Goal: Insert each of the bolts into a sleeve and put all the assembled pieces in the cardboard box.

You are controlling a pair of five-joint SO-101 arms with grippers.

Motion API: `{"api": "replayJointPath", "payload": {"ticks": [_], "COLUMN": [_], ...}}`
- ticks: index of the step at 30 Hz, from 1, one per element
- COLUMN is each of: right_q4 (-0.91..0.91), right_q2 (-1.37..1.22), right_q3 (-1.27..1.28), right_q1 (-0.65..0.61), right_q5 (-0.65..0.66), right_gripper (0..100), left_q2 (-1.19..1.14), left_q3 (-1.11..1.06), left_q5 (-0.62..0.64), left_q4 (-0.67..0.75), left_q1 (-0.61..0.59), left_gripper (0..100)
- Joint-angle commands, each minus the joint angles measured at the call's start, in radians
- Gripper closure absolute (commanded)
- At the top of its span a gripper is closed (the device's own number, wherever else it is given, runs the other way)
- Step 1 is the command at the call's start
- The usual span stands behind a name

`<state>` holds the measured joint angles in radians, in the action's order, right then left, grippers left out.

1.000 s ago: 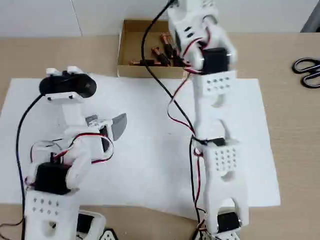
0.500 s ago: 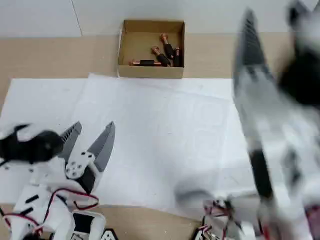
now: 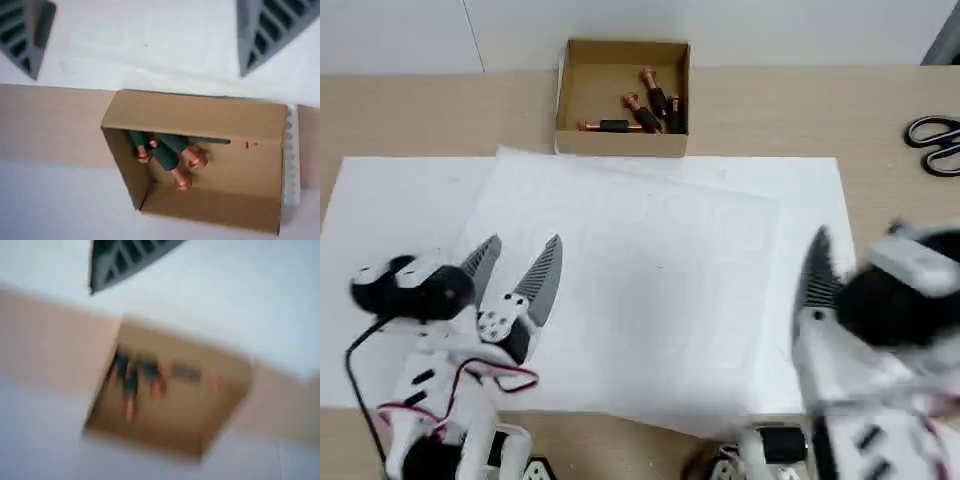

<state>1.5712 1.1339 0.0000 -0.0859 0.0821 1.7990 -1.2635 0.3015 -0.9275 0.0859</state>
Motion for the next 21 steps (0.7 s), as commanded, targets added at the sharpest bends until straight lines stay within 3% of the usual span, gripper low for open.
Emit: {"api": "replayJointPath", "payload": {"ticks": [1,6,10,17,21], "right_q4": [-0.193,-0.478,-0.581,-0.591,-0.634], "right_q2": [0.188,0.469,0.684,0.664,0.682], "right_q3": [0.560,1.108,1.407,1.539,1.685], "right_q1": [0.007,0.007,0.007,0.007,0.007], "right_q5": [0.005,0.011,0.011,0.011,0.008], "right_gripper": [80.0,79.9,80.0,80.0,79.9], "left_q2": [0.020,0.020,0.020,0.018,0.018], "left_q3": [-0.087,-0.226,-0.375,-0.418,-0.418], "left_q5": [-0.005,-0.005,-0.005,-0.005,-0.005], "left_q4": [0.098,0.183,0.267,0.236,0.104], "left_q1": [-0.009,-0.009,-0.009,-0.009,-0.009], "left_gripper": [75,75,75,75,75]}}
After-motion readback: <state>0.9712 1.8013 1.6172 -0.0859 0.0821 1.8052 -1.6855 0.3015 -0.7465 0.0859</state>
